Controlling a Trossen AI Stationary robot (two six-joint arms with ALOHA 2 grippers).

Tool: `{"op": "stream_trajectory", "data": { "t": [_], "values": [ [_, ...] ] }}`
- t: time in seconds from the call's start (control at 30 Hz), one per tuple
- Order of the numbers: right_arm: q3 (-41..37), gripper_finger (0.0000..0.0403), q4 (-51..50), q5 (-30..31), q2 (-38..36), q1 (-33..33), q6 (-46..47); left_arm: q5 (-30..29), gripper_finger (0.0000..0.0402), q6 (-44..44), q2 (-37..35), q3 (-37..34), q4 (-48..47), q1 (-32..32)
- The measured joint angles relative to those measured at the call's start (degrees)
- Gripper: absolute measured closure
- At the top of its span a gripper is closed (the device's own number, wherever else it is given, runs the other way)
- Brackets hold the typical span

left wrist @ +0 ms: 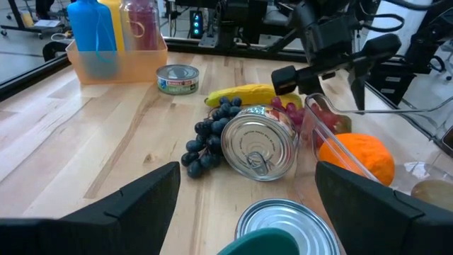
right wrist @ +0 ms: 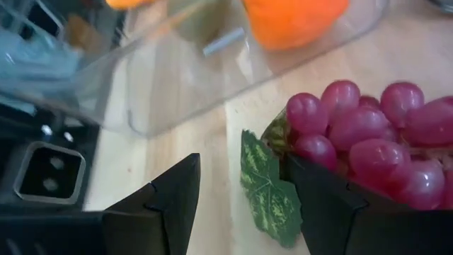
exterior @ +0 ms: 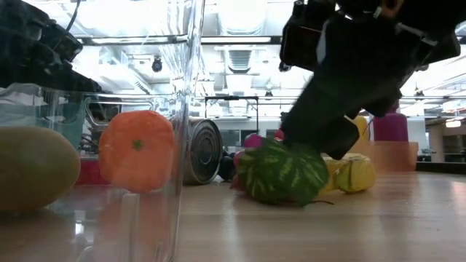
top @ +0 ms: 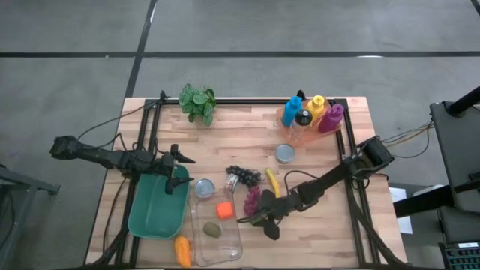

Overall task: Pick & Place Food Item
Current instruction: Put the red grapes into the transparent bin

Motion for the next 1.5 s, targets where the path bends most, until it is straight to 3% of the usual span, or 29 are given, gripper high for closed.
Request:
{"op": "stream_trajectory", "data": {
  "t": [1.5],
  "values": [
    [-0.1,0.0205,-5.2,0.1,0.2,0.1,-3.4,0.0,0.0066,0.0,0.0,0.0,0.0,0.0]
  ]
}}
